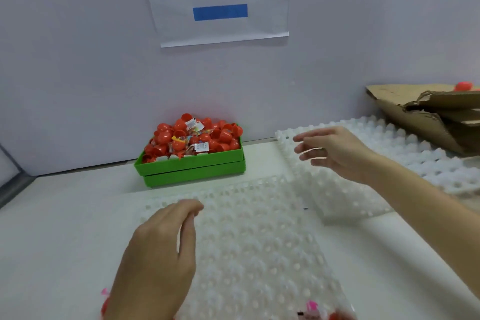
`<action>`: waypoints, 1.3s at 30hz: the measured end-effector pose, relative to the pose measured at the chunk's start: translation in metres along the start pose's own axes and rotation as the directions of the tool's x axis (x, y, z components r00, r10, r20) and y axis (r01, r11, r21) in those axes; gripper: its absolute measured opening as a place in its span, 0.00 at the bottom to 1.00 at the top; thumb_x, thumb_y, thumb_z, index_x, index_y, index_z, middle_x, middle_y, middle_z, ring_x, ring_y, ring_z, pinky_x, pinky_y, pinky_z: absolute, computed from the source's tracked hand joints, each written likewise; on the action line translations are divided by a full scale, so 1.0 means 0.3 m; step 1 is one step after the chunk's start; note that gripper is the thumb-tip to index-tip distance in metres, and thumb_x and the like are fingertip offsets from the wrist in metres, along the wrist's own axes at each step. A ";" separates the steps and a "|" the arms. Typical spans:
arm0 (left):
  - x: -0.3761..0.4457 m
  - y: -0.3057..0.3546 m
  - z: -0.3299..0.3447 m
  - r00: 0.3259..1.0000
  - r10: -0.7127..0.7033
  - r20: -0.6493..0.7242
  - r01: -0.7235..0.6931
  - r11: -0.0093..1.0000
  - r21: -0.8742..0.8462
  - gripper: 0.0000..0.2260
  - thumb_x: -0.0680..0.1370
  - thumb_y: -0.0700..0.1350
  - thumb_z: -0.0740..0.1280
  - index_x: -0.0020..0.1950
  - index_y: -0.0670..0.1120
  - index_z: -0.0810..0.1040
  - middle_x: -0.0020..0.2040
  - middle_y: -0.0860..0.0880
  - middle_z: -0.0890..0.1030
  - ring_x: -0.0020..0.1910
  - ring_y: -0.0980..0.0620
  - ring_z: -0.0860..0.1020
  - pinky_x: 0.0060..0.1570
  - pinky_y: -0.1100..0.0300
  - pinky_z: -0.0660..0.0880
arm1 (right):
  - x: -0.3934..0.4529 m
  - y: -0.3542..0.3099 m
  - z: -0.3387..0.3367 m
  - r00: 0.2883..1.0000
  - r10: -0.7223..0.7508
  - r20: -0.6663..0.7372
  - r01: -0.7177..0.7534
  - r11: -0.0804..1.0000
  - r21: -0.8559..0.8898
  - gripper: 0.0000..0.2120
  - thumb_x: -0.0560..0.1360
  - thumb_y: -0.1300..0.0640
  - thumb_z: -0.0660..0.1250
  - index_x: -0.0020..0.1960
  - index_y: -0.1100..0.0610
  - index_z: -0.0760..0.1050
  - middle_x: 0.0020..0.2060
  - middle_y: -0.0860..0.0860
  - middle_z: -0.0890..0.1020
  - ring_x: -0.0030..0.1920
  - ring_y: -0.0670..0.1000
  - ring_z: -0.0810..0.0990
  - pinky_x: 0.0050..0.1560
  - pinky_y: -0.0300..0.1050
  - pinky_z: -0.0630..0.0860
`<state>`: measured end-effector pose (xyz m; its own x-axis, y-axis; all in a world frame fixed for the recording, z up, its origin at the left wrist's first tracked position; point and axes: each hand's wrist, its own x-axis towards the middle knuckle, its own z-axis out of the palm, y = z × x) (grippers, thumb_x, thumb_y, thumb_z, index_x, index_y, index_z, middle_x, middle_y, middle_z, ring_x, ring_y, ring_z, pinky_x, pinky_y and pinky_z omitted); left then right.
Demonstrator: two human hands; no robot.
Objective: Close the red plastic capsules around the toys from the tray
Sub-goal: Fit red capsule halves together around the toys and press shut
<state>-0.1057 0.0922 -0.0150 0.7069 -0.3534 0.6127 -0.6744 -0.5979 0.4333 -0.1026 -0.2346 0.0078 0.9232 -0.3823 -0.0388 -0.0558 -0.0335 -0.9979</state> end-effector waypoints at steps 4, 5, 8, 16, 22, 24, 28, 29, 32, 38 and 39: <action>0.021 -0.058 -0.063 0.986 -0.148 -0.083 0.152 0.987 0.047 0.10 0.79 0.38 0.62 0.51 0.48 0.83 0.45 0.55 0.83 0.45 0.52 0.80 0.48 0.54 0.78 | -0.165 -0.014 0.185 0.929 -0.115 0.351 0.256 0.885 -0.389 0.08 0.78 0.61 0.67 0.47 0.52 0.85 0.39 0.48 0.87 0.38 0.45 0.85 0.36 0.35 0.77; 0.023 -0.075 -0.071 0.977 -0.191 -0.098 0.196 0.980 0.040 0.10 0.79 0.38 0.62 0.51 0.48 0.82 0.45 0.54 0.83 0.45 0.51 0.80 0.48 0.54 0.78 | -0.207 -0.023 0.237 0.897 -0.129 0.423 0.325 0.842 -0.431 0.08 0.77 0.60 0.68 0.46 0.50 0.85 0.38 0.46 0.86 0.38 0.44 0.84 0.36 0.34 0.77; 0.021 -0.127 -0.086 0.944 -0.313 -0.100 0.314 0.949 -0.005 0.11 0.80 0.37 0.61 0.48 0.49 0.81 0.44 0.54 0.82 0.44 0.57 0.79 0.44 0.64 0.76 | -0.319 -0.026 0.384 0.791 -0.184 0.583 0.516 0.712 -0.476 0.06 0.76 0.58 0.70 0.46 0.49 0.85 0.37 0.41 0.85 0.37 0.40 0.83 0.37 0.31 0.75; 0.012 -0.141 -0.095 0.931 -0.356 -0.085 0.350 0.933 -0.080 0.10 0.80 0.38 0.61 0.47 0.50 0.81 0.42 0.56 0.81 0.44 0.63 0.78 0.39 0.78 0.69 | -0.371 0.044 0.630 0.691 -0.074 0.719 0.667 0.448 -0.595 0.20 0.75 0.43 0.70 0.63 0.52 0.77 0.47 0.43 0.73 0.40 0.38 0.70 0.40 0.28 0.65; 0.016 -0.144 -0.115 0.929 -0.358 -0.096 0.349 0.931 -0.103 0.09 0.80 0.39 0.63 0.48 0.49 0.81 0.43 0.55 0.82 0.44 0.63 0.78 0.39 0.76 0.71 | -0.374 0.035 0.658 0.673 -0.097 0.733 0.693 0.431 -0.579 0.12 0.74 0.45 0.70 0.51 0.51 0.84 0.41 0.40 0.75 0.38 0.34 0.71 0.37 0.28 0.66; 0.017 -0.141 -0.116 0.929 -0.357 -0.100 0.346 0.931 -0.113 0.09 0.80 0.39 0.63 0.50 0.48 0.81 0.44 0.54 0.82 0.45 0.63 0.78 0.39 0.77 0.71 | -0.379 0.031 0.656 0.667 -0.140 0.731 0.714 0.399 -0.575 0.11 0.72 0.45 0.71 0.48 0.51 0.84 0.42 0.43 0.78 0.40 0.38 0.74 0.40 0.30 0.71; 0.014 -0.134 -0.112 0.922 -0.376 -0.090 0.363 0.923 -0.131 0.08 0.81 0.41 0.62 0.56 0.50 0.78 0.48 0.53 0.81 0.48 0.59 0.78 0.41 0.75 0.69 | -0.398 0.015 0.649 0.646 -0.261 0.718 0.764 0.226 -0.605 0.13 0.71 0.40 0.68 0.47 0.47 0.82 0.44 0.43 0.75 0.43 0.47 0.75 0.42 0.46 0.75; 0.015 -0.132 -0.111 0.922 -0.379 -0.083 0.364 0.919 -0.148 0.08 0.81 0.42 0.62 0.56 0.50 0.78 0.48 0.53 0.81 0.48 0.59 0.78 0.40 0.76 0.70 | -0.397 0.006 0.639 0.639 -0.294 0.711 0.769 0.221 -0.600 0.13 0.71 0.39 0.68 0.46 0.47 0.82 0.43 0.42 0.75 0.42 0.46 0.75 0.41 0.45 0.75; 0.017 -0.111 -0.107 0.931 -0.362 -0.041 0.341 0.907 -0.246 0.05 0.81 0.43 0.64 0.52 0.52 0.78 0.45 0.55 0.82 0.45 0.63 0.79 0.39 0.76 0.72 | -0.379 -0.028 0.584 0.672 -0.364 0.645 0.740 0.304 -0.600 0.15 0.69 0.38 0.67 0.42 0.49 0.82 0.38 0.42 0.79 0.40 0.44 0.77 0.42 0.45 0.77; -0.005 -0.024 -0.062 0.908 -0.226 0.352 0.372 0.822 -0.431 0.16 0.73 0.65 0.66 0.54 0.57 0.77 0.43 0.56 0.84 0.41 0.58 0.83 0.45 0.56 0.81 | -0.377 0.001 0.396 0.866 -0.377 0.330 0.500 0.697 -0.515 0.09 0.70 0.50 0.74 0.37 0.54 0.82 0.30 0.47 0.84 0.32 0.49 0.84 0.39 0.50 0.81; -0.012 -0.010 -0.052 0.878 -0.184 0.442 0.382 0.825 -0.417 0.22 0.68 0.68 0.70 0.57 0.60 0.76 0.46 0.58 0.83 0.43 0.58 0.83 0.45 0.58 0.81 | -0.385 0.018 0.370 0.891 -0.363 0.272 0.453 0.751 -0.480 0.07 0.70 0.51 0.75 0.38 0.54 0.82 0.30 0.47 0.85 0.32 0.50 0.84 0.40 0.52 0.81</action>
<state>-0.1096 0.1067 -0.0082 0.8387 -0.5185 0.1664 -0.3748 -0.3279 0.8672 -0.1675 -0.0881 0.0010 0.9465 -0.0769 0.3134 0.1935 -0.6417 -0.7421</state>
